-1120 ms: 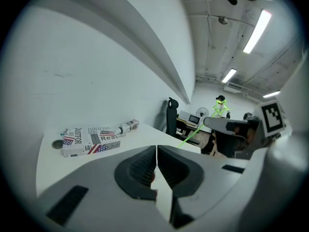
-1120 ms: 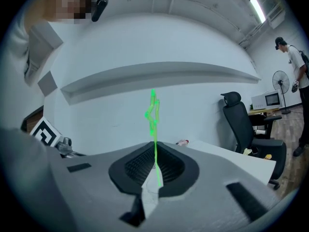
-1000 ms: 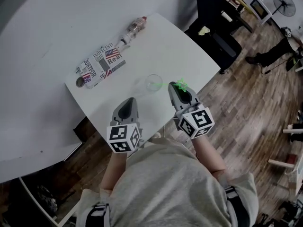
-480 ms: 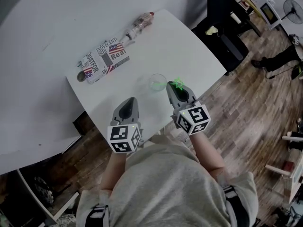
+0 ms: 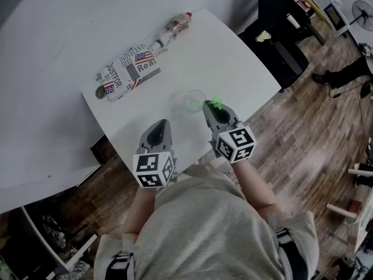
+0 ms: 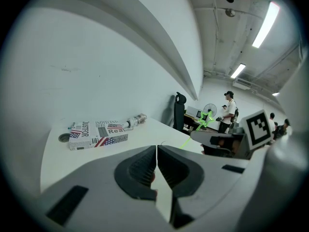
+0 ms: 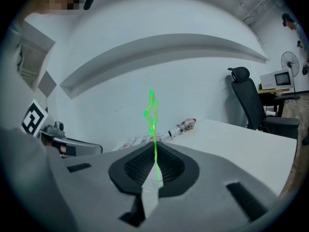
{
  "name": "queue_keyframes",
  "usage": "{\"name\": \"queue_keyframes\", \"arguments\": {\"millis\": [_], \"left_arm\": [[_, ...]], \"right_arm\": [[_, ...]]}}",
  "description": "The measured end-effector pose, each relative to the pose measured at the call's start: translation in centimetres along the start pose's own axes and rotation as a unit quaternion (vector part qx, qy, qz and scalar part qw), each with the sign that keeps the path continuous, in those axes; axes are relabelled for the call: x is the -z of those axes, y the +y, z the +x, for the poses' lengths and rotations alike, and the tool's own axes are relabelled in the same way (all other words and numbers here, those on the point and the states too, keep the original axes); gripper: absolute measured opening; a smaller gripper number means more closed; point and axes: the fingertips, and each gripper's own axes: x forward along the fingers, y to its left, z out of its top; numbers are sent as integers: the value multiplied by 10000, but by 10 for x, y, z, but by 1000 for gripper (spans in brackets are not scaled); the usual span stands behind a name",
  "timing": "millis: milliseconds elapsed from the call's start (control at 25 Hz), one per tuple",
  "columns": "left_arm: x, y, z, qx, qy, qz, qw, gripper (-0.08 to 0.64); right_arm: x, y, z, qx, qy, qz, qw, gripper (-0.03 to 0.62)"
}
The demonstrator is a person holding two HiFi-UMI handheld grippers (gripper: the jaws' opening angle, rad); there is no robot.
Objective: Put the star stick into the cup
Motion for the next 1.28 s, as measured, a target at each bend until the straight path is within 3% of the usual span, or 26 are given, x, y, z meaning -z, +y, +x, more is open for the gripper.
{"name": "queue_keyframes", "arguments": {"millis": [1280], "left_arm": [[-2,-4,-1,41,-82,-20,10000,11]], "right_arm": [[15,-46,-8,664,201,-16,9976,47]]}}
